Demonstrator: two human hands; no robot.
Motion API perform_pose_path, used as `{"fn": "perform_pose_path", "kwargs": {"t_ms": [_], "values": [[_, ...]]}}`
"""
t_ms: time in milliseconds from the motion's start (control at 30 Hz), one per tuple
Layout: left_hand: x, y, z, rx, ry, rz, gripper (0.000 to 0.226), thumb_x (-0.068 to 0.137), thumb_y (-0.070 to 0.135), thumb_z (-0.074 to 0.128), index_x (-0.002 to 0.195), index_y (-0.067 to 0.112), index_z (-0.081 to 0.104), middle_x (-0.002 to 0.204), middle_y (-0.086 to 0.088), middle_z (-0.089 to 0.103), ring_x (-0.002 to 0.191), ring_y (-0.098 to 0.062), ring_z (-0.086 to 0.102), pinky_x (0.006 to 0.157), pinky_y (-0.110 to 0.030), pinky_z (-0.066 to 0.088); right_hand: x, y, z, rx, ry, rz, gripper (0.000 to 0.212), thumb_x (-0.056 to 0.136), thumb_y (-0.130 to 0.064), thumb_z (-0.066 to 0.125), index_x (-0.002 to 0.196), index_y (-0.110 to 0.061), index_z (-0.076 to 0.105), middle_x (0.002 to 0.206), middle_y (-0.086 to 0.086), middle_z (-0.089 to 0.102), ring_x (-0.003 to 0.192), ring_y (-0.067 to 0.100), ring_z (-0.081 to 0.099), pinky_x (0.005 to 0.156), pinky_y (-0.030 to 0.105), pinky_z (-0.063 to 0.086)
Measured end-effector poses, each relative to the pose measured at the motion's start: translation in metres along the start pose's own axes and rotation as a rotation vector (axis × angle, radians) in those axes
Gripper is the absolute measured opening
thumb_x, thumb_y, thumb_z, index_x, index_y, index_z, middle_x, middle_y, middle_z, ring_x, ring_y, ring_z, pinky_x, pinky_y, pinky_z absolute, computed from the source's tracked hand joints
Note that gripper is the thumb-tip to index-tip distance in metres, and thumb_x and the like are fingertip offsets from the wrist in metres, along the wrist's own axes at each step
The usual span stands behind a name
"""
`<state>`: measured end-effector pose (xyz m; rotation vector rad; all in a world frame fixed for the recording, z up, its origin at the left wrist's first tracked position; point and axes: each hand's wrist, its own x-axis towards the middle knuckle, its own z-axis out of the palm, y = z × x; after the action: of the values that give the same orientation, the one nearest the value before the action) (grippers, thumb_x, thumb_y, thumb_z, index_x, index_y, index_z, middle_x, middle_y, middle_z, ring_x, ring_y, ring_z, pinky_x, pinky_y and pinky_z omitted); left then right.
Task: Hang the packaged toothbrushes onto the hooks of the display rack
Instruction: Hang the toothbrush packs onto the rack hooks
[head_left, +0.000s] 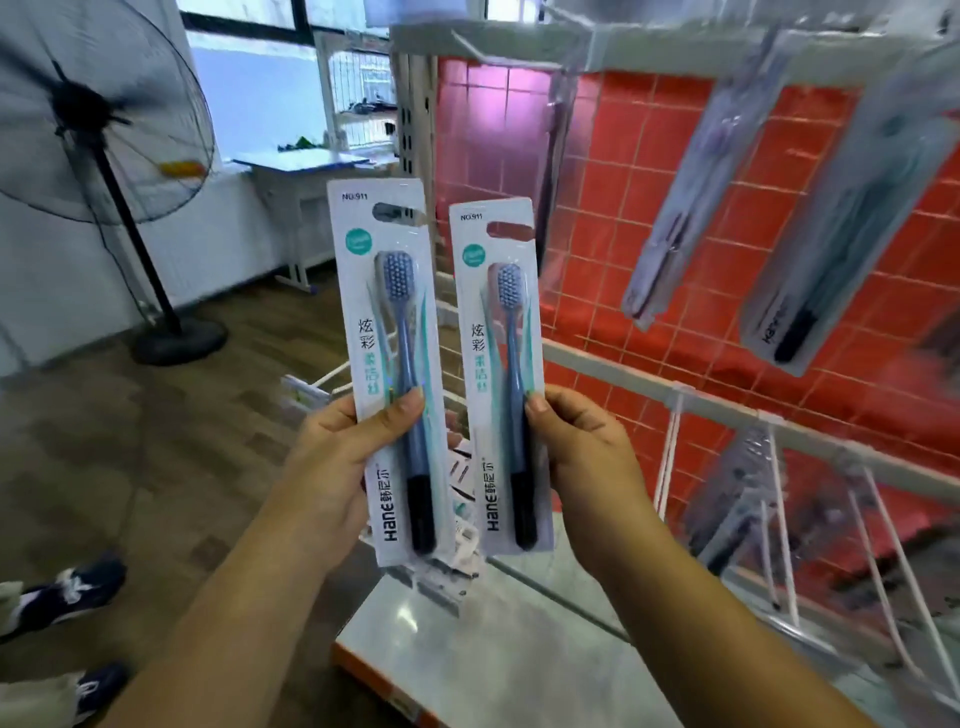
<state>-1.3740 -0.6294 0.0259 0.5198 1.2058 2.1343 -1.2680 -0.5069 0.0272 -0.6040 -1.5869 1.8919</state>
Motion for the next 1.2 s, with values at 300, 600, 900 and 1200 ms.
{"fn": "perform_pose_path", "kwargs": {"t_ms": [300, 600, 900, 1200], "values": [[0.011, 0.039, 0.041, -0.015, -0.089, 0.008, 0.025, 0.064, 0.015, 0.065, 0.086, 0.004, 0.072, 0.078, -0.014, 0.072, 0.066, -0.024, 0.069, 0.060, -0.030, 0.057, 0.013, -0.059, 0.015, 0.024, 0.029, -0.150, 0.020, 0.094, -0.013, 0.050, 0.080, -0.015, 0.064, 0.072, -0.005, 0.068, 0.065, 0.006, 0.062, 0.062, 0.018, 0.051], [0.036, 0.050, 0.047, 0.006, -0.200, 0.039, 0.054, 0.039, 0.036, 0.092, 0.084, 0.011, 0.077, 0.092, -0.014, 0.073, 0.082, -0.025, 0.070, 0.068, -0.032, 0.057, 0.017, -0.074, 0.010, -0.049, 0.103, -0.170, 0.019, 0.095, -0.018, 0.049, 0.089, -0.013, 0.066, 0.088, 0.005, 0.070, 0.081, 0.019, 0.064, 0.079, 0.036, 0.054], [0.042, 0.049, 0.049, 0.041, -0.233, -0.002, 0.065, 0.024, 0.042, 0.094, 0.081, 0.015, 0.077, 0.089, -0.011, 0.074, 0.077, -0.022, 0.072, 0.062, -0.028, 0.057, 0.020, -0.077, 0.000, -0.039, 0.142, -0.125, 0.020, 0.095, -0.020, 0.048, 0.086, -0.017, 0.066, 0.083, 0.002, 0.069, 0.076, 0.017, 0.065, 0.069, 0.030, 0.056], [0.037, 0.041, 0.058, 0.094, -0.278, -0.033, 0.067, 0.022, 0.045, 0.093, 0.080, 0.017, 0.077, 0.091, -0.011, 0.074, 0.080, -0.024, 0.072, 0.062, -0.031, 0.058, 0.007, -0.083, -0.020, 0.004, 0.200, -0.115, 0.021, 0.095, -0.019, 0.049, 0.081, -0.018, 0.065, 0.073, -0.004, 0.068, 0.070, 0.013, 0.064, 0.067, 0.027, 0.056]]}}
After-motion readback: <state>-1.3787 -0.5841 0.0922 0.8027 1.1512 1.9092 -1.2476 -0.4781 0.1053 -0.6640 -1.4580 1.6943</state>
